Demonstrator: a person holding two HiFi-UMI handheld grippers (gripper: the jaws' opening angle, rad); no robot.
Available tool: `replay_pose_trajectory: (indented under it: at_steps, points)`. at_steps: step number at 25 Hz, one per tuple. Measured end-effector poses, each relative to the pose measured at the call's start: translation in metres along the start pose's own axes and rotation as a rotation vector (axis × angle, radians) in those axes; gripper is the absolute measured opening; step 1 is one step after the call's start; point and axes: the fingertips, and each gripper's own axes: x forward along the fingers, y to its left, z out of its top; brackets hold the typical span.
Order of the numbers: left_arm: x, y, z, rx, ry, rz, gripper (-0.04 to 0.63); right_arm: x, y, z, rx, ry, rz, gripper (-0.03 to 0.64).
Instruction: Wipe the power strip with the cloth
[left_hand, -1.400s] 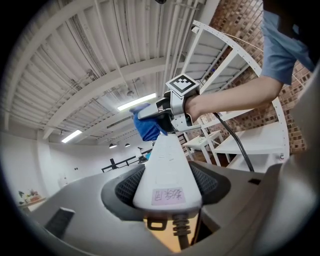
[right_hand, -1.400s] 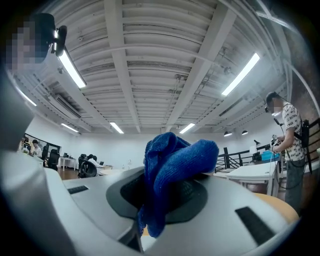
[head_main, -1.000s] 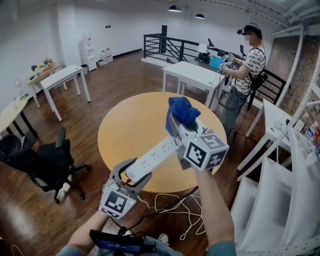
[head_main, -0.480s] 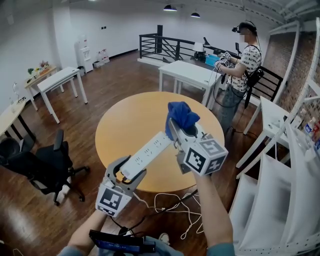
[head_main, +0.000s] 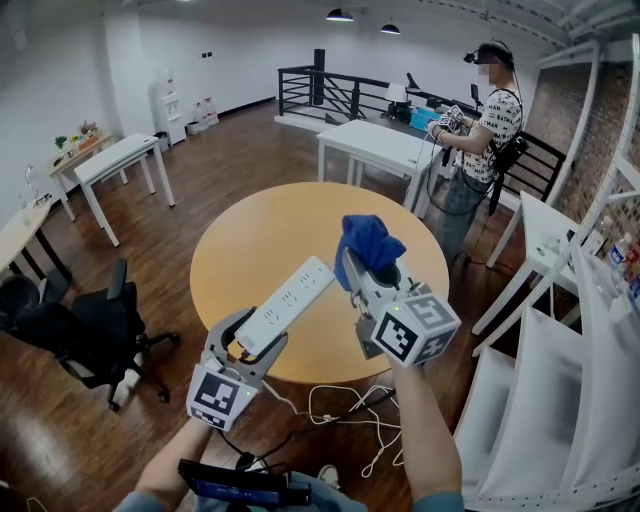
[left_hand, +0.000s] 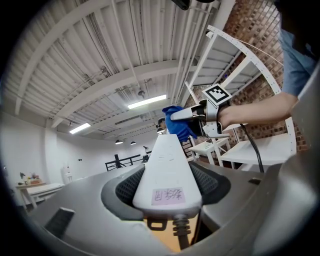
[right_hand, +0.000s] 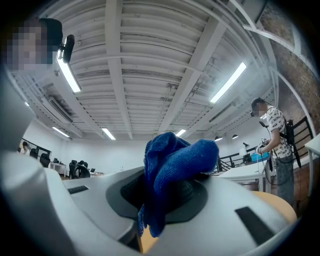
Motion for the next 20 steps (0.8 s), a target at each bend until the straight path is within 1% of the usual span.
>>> replay_pose_trajectory:
  at_steps: [6,10,16,20]
  points:
    - [-0.001,0.000,-0.001,-0.021,-0.001,0.007,0.279,-0.009,0.004,-0.004,0.006,-0.015,-0.002,0.067]
    - [0.000,0.002,-0.001,-0.028,-0.001,0.012,0.279,-0.011,0.012,-0.005,-0.038,-0.010,0.000,0.069]
    - [0.001,0.003,-0.002,-0.039,-0.001,0.022,0.279,-0.013,0.037,-0.011,-0.095,-0.009,0.035,0.069]
    - [0.001,0.006,-0.003,-0.049,0.002,0.027,0.279,-0.014,0.053,-0.017,-0.101,-0.014,0.065,0.069]
